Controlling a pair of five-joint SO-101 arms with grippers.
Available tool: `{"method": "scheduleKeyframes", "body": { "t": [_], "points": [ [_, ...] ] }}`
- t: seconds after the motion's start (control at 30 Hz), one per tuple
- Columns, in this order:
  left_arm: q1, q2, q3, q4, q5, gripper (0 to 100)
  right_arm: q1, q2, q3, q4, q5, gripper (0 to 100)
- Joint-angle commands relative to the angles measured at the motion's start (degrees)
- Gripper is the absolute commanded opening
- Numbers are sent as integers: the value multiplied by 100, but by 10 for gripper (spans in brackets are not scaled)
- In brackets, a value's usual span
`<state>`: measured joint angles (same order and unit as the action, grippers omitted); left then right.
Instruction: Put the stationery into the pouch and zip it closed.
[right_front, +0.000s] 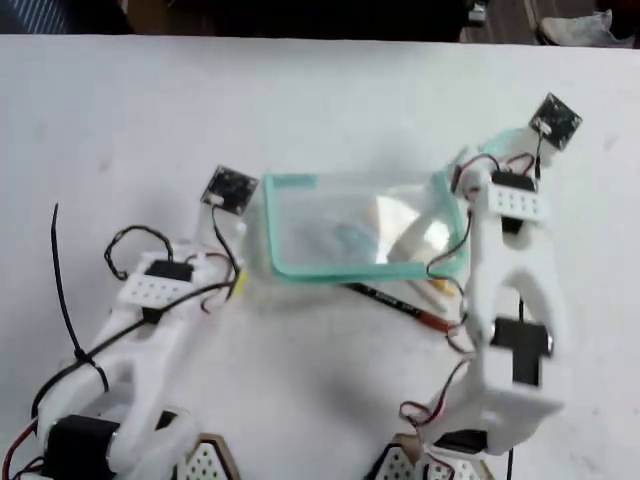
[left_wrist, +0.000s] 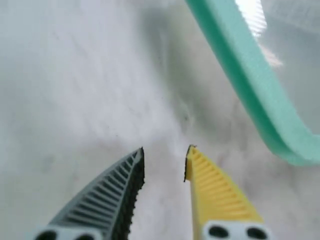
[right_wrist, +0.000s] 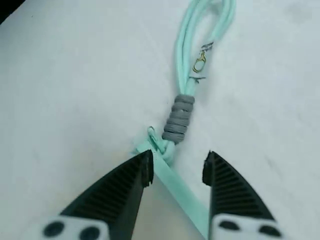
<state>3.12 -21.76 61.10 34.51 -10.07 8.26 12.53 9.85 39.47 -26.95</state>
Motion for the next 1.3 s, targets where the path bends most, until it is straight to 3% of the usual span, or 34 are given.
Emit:
{"method": "scheduleKeyframes", "body": {
  "t": [0.0, 0.13, 0.33, 0.47, 0.8, 1.27],
  "points": [
    [84, -242, -44, -167, 9, 158, -171, 514, -1257, 593, -79, 185],
    [84, -233, -53, -167, 9, 158, -233, 1481, -2646, 1622, -88, 247],
    [84, -233, -53, -167, 9, 158, -154, 2923, -4501, 2826, -123, 247],
    [84, -233, -53, -167, 9, 158, -40, 3758, -5618, 3196, -510, 248],
    [84, -224, -62, -167, 9, 158, -13, 5182, -7982, 3934, -571, 248],
    [92, -215, -70, -167, 9, 158, -101, 6062, -8888, 4207, -527, 245]
  ]
}}
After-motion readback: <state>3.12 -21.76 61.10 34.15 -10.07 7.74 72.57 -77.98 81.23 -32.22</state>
